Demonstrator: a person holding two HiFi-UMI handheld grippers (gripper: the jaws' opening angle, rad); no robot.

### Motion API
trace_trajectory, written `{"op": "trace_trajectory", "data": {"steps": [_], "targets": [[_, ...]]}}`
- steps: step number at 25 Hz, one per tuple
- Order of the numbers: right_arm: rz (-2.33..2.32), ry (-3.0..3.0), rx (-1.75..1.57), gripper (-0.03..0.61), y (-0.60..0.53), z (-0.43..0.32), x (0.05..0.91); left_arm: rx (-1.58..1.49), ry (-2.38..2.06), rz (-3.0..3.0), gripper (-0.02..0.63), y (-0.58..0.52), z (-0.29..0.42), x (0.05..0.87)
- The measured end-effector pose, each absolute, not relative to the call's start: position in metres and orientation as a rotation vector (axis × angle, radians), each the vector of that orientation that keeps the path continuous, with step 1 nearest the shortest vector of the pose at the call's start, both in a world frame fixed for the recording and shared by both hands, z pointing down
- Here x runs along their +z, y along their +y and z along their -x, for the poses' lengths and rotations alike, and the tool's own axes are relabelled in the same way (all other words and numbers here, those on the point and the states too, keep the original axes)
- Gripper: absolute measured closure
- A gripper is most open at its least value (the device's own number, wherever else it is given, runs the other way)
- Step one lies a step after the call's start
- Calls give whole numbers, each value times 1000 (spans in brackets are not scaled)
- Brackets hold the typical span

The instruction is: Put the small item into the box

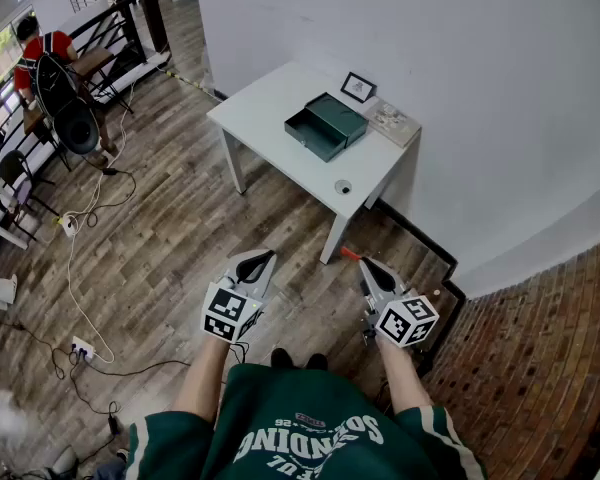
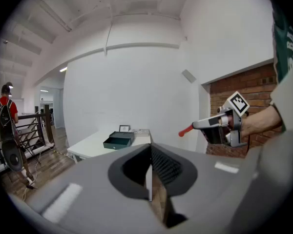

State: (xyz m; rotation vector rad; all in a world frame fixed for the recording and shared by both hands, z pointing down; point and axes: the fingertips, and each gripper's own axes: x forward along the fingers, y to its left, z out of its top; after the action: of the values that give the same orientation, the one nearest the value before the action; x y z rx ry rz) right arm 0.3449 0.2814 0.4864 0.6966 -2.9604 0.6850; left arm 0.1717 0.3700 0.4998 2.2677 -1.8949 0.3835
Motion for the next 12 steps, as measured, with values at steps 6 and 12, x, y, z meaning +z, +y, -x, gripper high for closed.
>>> {"op": "trace_trajectory", "data": {"steps": [6,12], "targets": [[-695,-3024,645,561,285,-349,476,367,-1895,-2277,563,372,-179,496],[-703,-3029,632,561,286,-342,476,338,-1891,-2261,563,374,-171,501]]}}
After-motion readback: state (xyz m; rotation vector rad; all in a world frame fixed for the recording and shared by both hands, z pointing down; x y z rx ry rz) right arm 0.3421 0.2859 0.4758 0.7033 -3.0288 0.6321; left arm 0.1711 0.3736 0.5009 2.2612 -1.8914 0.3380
